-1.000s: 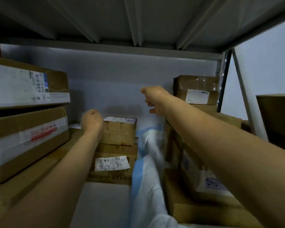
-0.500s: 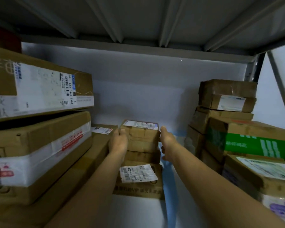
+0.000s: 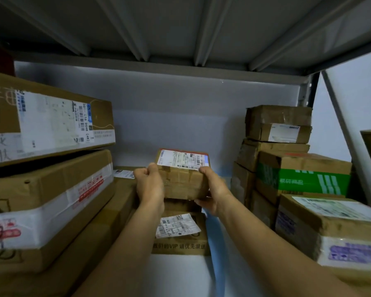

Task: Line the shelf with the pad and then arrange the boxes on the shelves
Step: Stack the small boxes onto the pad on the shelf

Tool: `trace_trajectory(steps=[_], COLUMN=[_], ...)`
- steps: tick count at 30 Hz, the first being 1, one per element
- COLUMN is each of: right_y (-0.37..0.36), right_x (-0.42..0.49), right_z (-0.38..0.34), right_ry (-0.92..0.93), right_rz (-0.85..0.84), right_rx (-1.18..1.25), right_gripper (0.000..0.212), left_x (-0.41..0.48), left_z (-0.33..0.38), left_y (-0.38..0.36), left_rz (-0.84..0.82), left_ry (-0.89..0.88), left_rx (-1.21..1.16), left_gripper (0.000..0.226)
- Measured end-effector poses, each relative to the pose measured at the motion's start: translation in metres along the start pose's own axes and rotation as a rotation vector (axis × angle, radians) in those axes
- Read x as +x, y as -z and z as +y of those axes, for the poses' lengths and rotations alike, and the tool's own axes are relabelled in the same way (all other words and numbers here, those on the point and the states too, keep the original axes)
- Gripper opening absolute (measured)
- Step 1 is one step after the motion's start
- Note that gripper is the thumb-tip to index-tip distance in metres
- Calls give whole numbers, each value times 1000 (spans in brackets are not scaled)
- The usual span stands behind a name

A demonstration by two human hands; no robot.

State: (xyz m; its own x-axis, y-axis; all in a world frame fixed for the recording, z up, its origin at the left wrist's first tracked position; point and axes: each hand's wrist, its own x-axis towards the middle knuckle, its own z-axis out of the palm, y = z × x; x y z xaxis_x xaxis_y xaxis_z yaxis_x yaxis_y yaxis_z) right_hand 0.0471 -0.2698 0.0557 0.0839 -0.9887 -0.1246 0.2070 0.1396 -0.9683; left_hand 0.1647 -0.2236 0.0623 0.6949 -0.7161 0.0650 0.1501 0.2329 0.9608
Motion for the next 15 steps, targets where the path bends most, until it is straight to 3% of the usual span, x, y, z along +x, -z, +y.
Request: trace_trajectory(steps=[6,10,15], right_y=[3,8,37], right_x=[-27,-55,-96], right_z=[-17,-43,-89], right_ry=[211,395,658], right_rz=[64,136,237], right_rx=[2,-99,-367], right_gripper=[43,41,51], left_x=[-17,-36,-73], left_z=[14,28,59], left_y=[2,-2,-20], left_rz=[-41,-67,-99], left_ry=[-5,-21,-163], left_rx=[-116,-204,-227], left_gripper=[17,15,11])
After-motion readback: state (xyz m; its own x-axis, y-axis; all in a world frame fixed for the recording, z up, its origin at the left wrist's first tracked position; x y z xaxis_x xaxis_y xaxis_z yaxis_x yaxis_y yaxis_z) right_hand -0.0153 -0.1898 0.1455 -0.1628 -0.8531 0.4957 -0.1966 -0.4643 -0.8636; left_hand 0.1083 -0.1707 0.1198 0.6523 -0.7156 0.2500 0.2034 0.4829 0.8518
